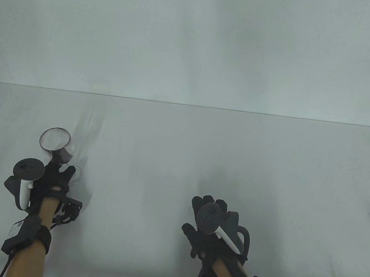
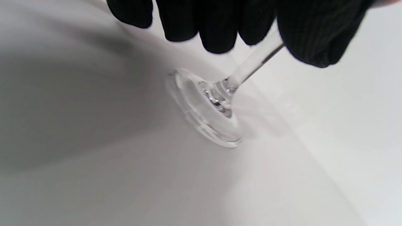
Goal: Shake wine glass in air
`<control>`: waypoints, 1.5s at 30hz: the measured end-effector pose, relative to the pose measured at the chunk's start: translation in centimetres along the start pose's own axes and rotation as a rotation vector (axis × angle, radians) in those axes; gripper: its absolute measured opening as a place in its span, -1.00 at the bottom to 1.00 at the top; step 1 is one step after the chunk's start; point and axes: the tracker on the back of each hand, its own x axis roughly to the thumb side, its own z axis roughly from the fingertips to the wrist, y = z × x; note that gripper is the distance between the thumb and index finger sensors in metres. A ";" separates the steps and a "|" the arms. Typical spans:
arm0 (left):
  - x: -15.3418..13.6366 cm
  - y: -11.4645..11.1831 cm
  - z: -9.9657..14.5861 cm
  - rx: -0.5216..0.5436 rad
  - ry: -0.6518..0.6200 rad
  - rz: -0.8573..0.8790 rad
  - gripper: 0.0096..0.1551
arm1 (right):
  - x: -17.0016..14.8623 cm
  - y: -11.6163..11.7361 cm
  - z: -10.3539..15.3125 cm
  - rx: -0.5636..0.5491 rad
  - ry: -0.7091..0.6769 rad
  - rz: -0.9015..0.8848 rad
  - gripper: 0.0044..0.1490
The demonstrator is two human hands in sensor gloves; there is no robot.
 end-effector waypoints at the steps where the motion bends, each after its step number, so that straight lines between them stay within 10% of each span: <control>1: 0.1 0.2 0.7 0.001 -0.007 -0.024 -0.09 | 0.1 -0.1 0.1 -0.003 -0.003 0.000 0.02; 11: 1.7 -0.3 7.2 -0.180 0.005 -0.149 0.05 | 0.5 -0.4 0.6 -0.031 -0.018 0.008 0.02; 23: 8.5 -7.3 15.3 -0.283 -0.394 -0.473 0.10 | -0.1 -0.8 0.9 -0.105 -0.002 -0.028 0.02; 33: 11.5 -11.5 18.1 -0.227 -0.622 -0.641 0.14 | 0.2 -0.8 0.8 -0.210 -0.003 0.004 0.06; 45: 11.1 -11.2 18.2 -0.147 -0.669 -0.737 0.13 | 0.3 1.3 -0.6 -0.127 -0.020 0.121 0.06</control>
